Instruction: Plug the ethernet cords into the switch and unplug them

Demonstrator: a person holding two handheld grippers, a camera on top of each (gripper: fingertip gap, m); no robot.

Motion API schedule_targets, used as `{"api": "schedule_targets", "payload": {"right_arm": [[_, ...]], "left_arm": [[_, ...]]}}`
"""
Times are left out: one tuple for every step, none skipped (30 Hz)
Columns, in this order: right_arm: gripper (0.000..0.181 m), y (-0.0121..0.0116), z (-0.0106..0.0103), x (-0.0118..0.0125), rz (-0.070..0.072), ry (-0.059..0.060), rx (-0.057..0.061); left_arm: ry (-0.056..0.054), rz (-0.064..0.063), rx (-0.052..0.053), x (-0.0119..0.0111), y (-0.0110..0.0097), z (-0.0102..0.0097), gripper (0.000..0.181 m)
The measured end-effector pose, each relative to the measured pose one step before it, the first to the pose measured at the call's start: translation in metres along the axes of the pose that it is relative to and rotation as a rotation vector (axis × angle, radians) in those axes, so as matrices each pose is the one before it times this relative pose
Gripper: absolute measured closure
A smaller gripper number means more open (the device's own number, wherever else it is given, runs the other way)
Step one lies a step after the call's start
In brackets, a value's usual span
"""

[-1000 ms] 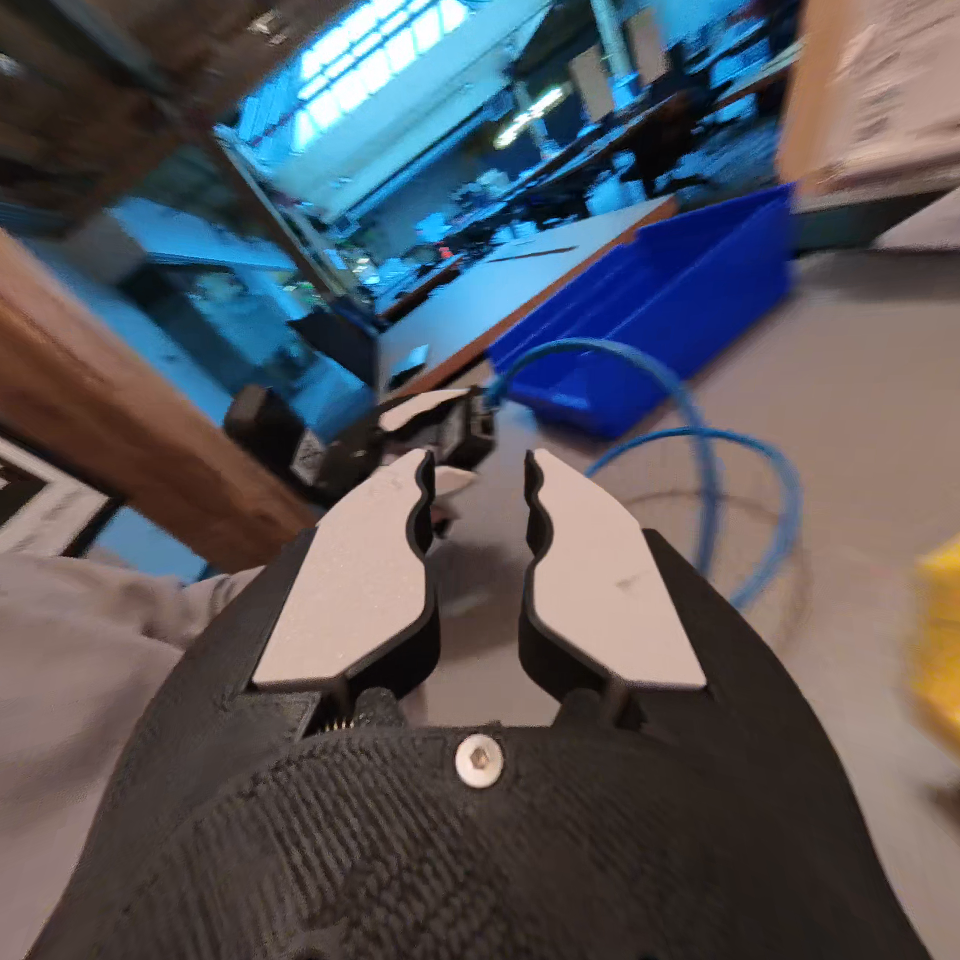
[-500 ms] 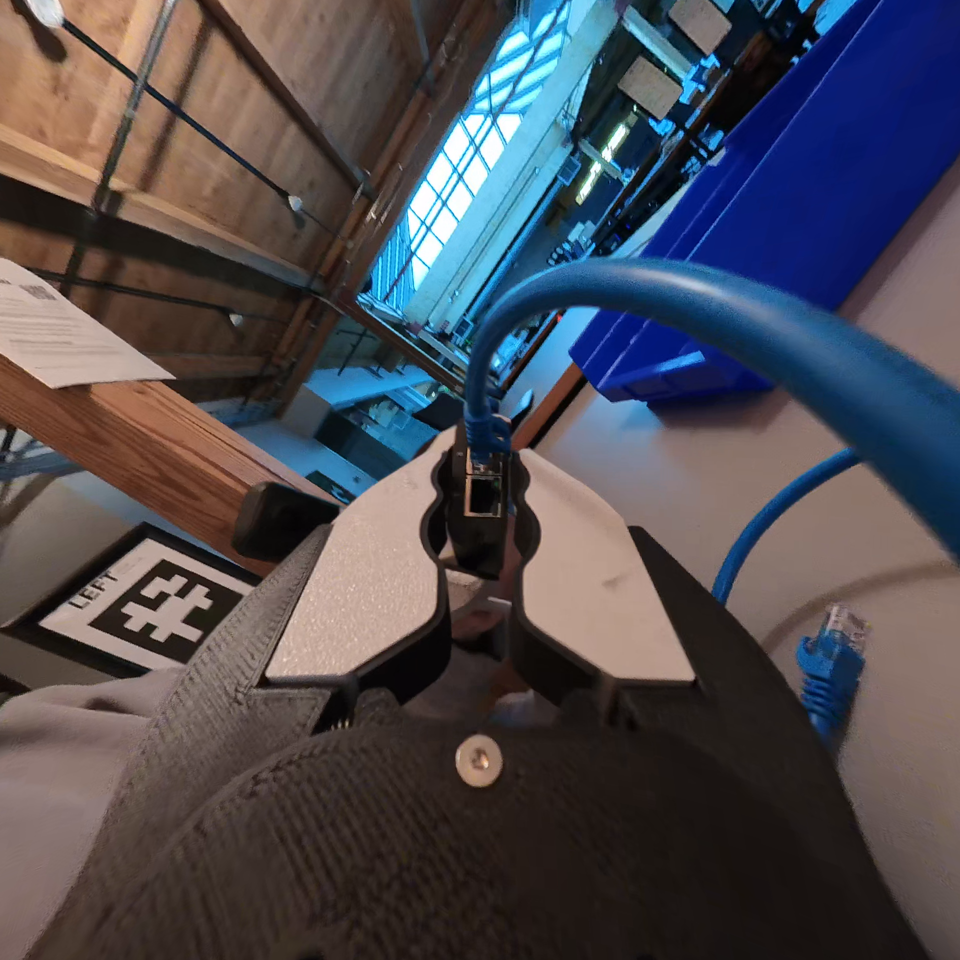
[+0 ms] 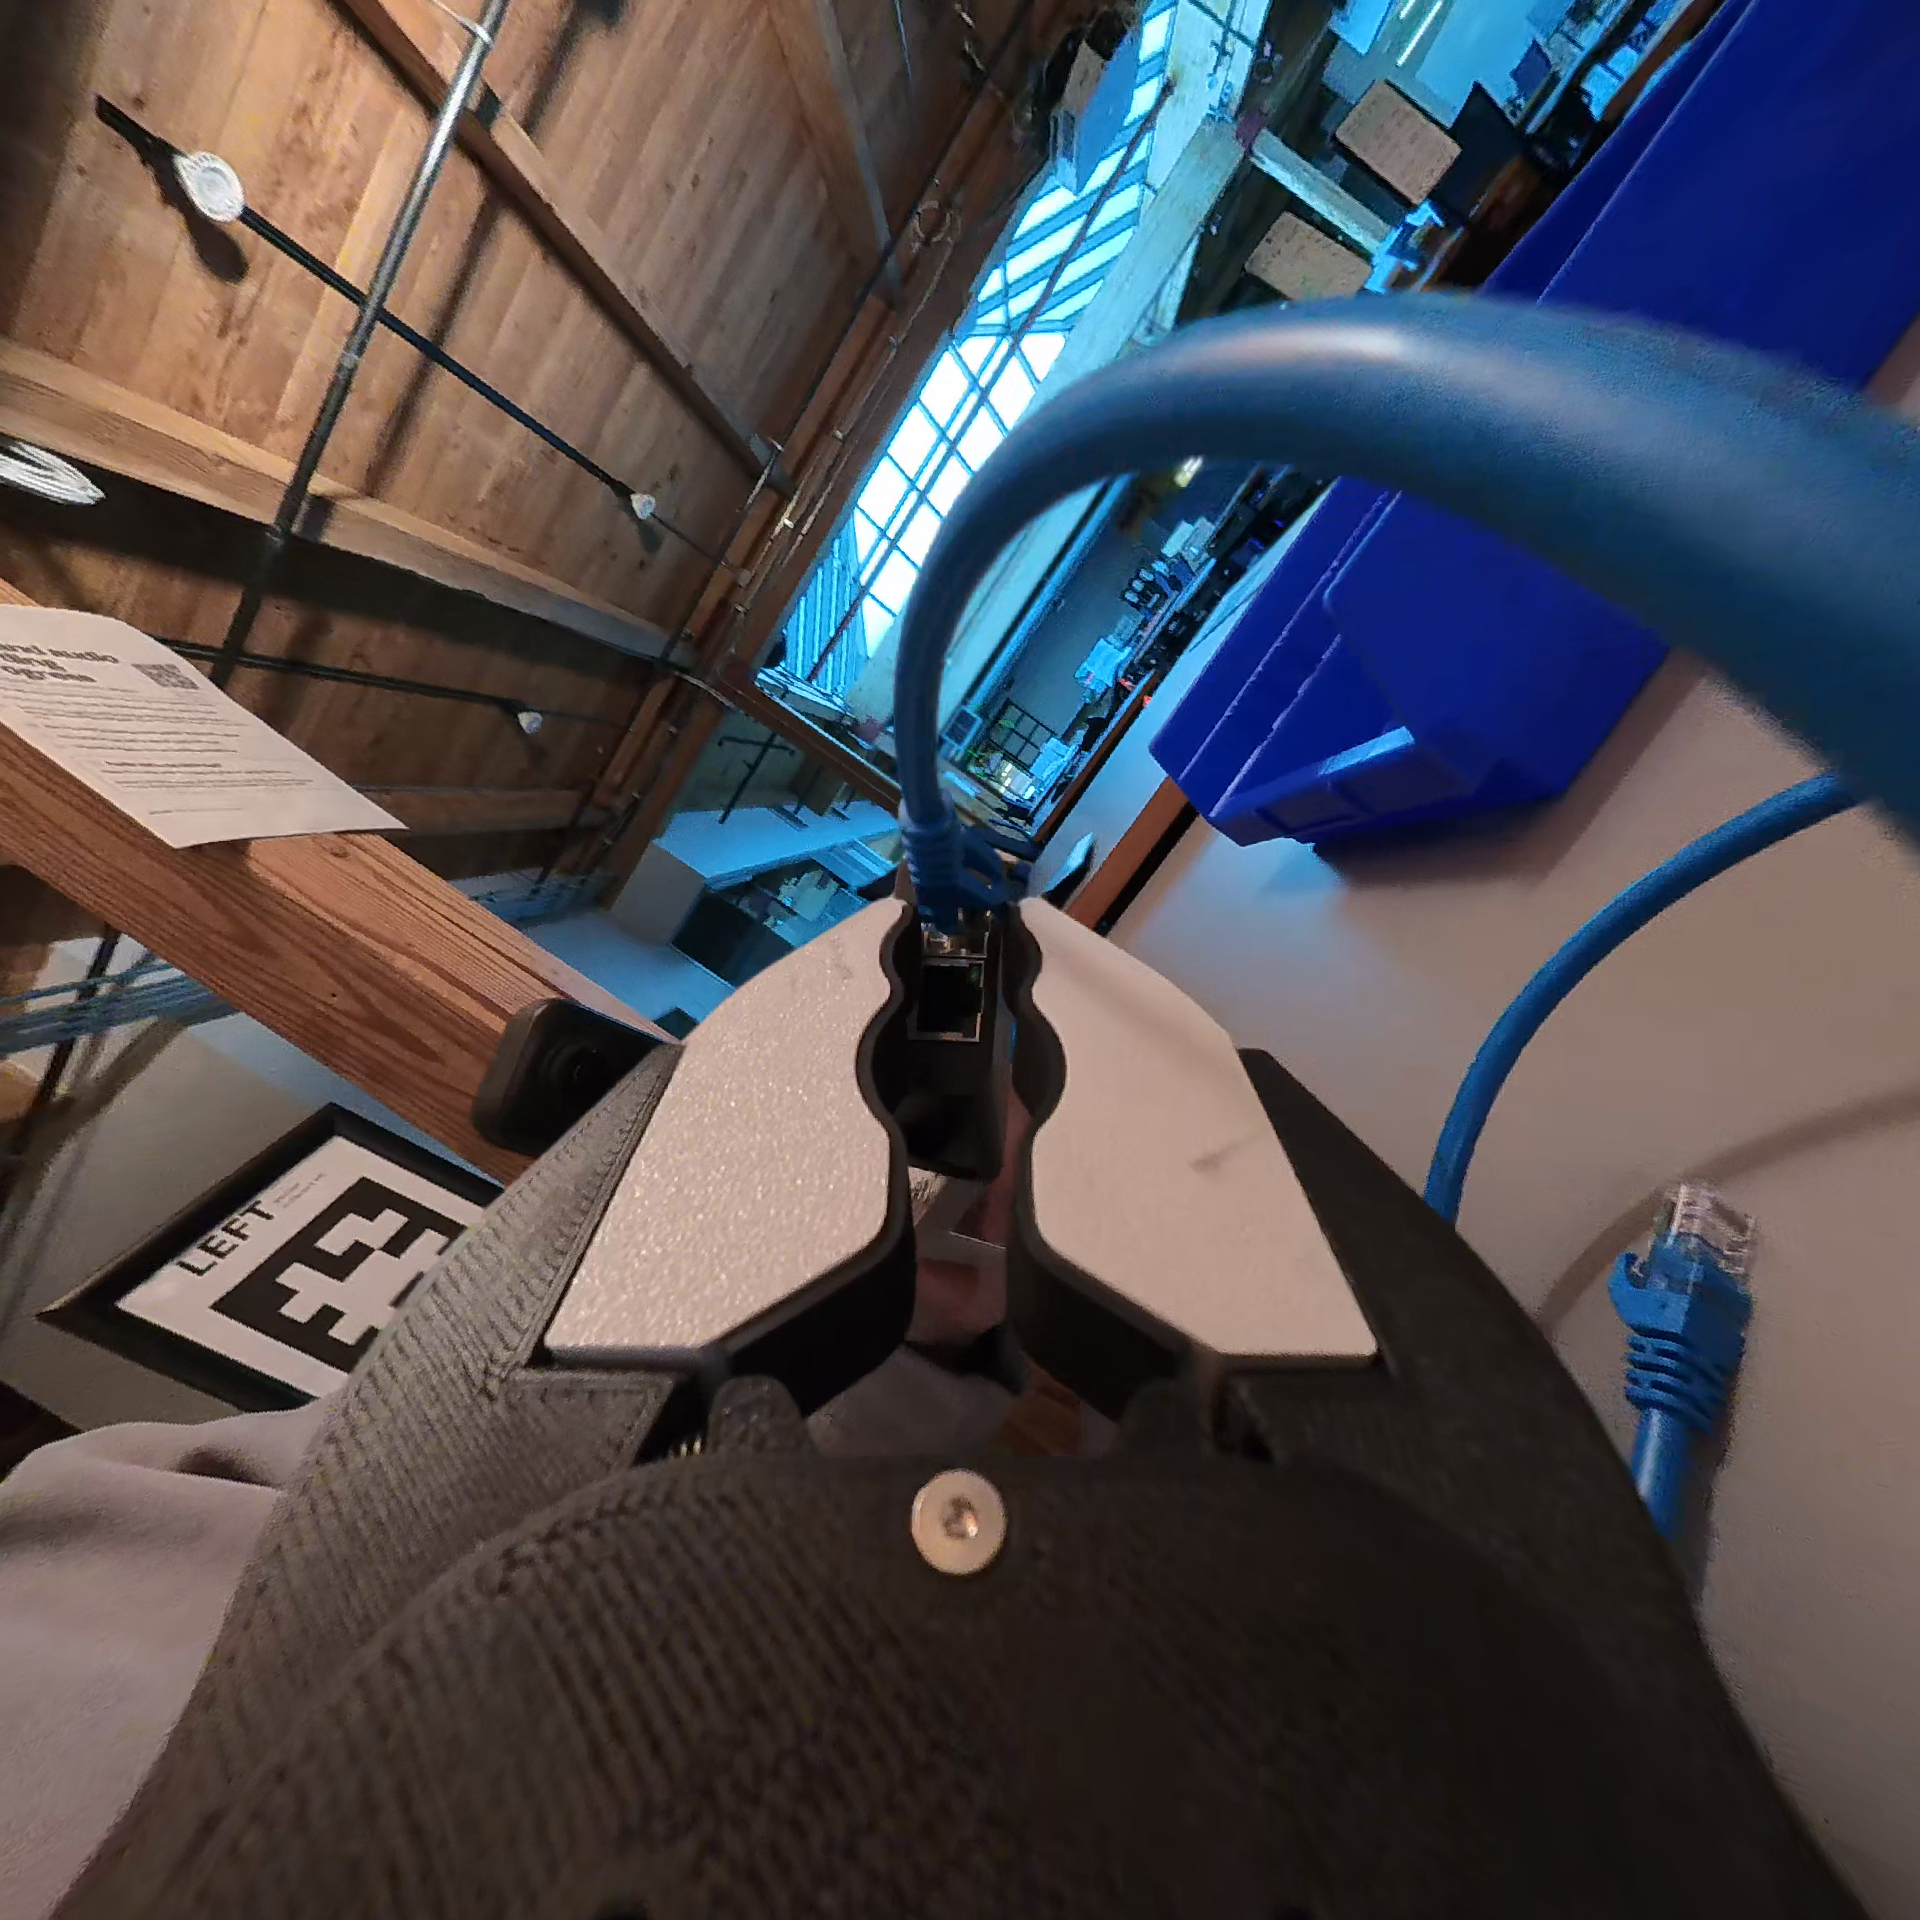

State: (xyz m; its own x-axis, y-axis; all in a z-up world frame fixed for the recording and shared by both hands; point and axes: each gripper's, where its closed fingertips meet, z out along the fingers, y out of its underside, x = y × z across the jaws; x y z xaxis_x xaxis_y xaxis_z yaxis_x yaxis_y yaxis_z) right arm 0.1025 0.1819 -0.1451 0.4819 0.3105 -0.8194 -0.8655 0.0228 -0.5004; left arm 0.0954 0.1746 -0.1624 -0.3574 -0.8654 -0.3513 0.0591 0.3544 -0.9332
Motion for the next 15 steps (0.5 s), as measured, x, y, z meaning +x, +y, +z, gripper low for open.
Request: {"api": "schedule_targets", "payload": {"right_arm": [[0.167, -0.00011, 0.00026, -0.00026, 0.0081, -0.0065, 0.0079], [0.167, -0.00026, 0.00010, -0.00007, -0.0015, -0.0033, 0.0089], [0.167, -0.00021, 0.00019, -0.00020, -0.0081, -0.0011, 0.0092], [0.167, -0.00033, 0.00016, -0.00035, -0.0082, 0.0012, 0.0081], [0.167, -0.00037, 0.00053, -0.00045, -0.0133, 0.0037, 0.0099], [0.167, -0.00026, 0.00062, -0.00084, -0.0149, 0.0023, 0.0100], [0.167, -0.00033, 0.00053, -0.00091, -0.0086, -0.0009, 0.0096], [0.167, -0.00015, 0.00032, -0.00105, -0.0101, -0.0026, 0.0101], [0.167, -0.00003, 0.00006, -0.00135, -0.0306, -0.0031, 0.0053], [0.167, 0.00007, -0.00024, -0.00059, -0.0439, 0.0059, 0.0020], [0.168, -0.00004, -0.00027, 0.00012, -0.0372, 0.0092, 0.0029], [0.168, 0.00022, -0.00060, 0.00130, -0.0233, 0.0144, 0.0077], [0.167, 0.00101, -0.00048, 0.00221, 0.0005, 0.0153, 0.0043], [0.167, 0.00074, -0.00032, 0.00124, -0.0021, 0.0016, 0.0011], [0.168, 0.00104, -0.00049, 0.00162, -0.0145, 0.0039, -0.0035]], "left_arm": [[-0.0022, -0.0024, 0.0007, 0.00002, -0.00015, 0.00021, 0.120], [-0.0035, 0.0005, 0.0009, 0.00005, -0.00022, 0.00006, 0.120], [-0.0011, -0.0007, 0.0011, 0.00008, -0.00021, 0.00015, 0.120], [0.0004, -0.0050, 0.0027, 0.00002, -0.00040, -0.00006, 0.120], [-0.0015, -0.0056, 0.0031, -0.00033, -0.00061, -0.00008, 0.120], [-0.0016, -0.0036, 0.0044, -0.00023, -0.00074, -0.00032, 0.120], [-0.0002, -0.0031, 0.0036, -0.00010, -0.00086, -0.00025, 0.120], [0.0009, -0.0040, 0.0042, -0.00007, -0.00088, -0.00028, 0.120], [-0.0007, -0.0002, 0.0041, 0.00025, -0.00083, -0.00021, 0.120], [-0.0040, 0.0024, -0.0029, 0.00034, 0.00031, 0.00029, 0.120], [-0.0065, 0.0017, -0.0036, 0.00021, 0.00074, 0.00079, 0.120], [-0.0070, 0.0019, -0.0086, 0.00026, 0.00183, 0.00108, 0.120], [-0.0092, 0.0086, -0.0096, 0.00012, 0.00248, 0.00085, 0.120], [-0.0129, 0.0133, -0.0015, 0.00002, 0.00172, 0.00048, 0.120], [-0.0150, 0.0159, -0.0119, 0.00023, 0.00281, 0.00087, 0.120]]}}
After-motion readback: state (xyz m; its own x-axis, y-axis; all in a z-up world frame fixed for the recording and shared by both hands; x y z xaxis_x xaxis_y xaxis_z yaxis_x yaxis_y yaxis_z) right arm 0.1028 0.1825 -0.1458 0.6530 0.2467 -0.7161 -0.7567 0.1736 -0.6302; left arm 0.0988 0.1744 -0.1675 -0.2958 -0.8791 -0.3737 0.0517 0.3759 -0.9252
